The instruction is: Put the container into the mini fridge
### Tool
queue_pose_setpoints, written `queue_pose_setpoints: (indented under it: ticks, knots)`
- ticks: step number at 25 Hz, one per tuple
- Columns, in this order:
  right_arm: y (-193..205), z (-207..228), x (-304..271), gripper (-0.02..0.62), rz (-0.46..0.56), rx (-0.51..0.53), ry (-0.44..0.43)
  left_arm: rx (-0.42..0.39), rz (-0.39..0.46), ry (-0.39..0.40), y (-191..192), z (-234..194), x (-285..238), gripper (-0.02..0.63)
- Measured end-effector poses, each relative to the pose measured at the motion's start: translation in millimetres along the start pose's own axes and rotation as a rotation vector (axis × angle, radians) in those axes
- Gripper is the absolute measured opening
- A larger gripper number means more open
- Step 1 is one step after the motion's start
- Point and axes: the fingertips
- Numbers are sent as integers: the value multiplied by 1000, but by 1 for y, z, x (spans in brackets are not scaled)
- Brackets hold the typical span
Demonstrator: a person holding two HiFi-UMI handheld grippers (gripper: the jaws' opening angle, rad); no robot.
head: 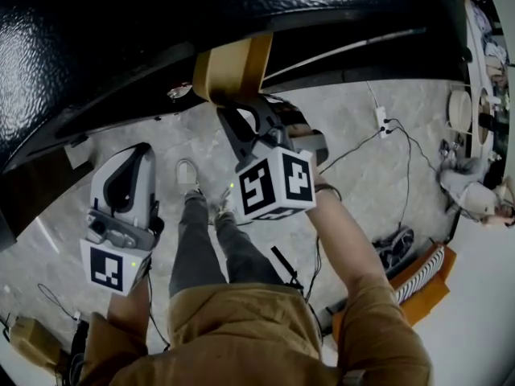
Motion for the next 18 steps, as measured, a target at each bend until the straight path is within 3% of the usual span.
queue_pose_setpoints:
  ticks: [18]
  knots:
    - [0,17,-47,12,-47,101,6,17,-8,10,8,-2,-6,2]
Point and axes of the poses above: the fingertips, and each gripper's own axes: x backward along the fingers, z to its right, y out of its underside
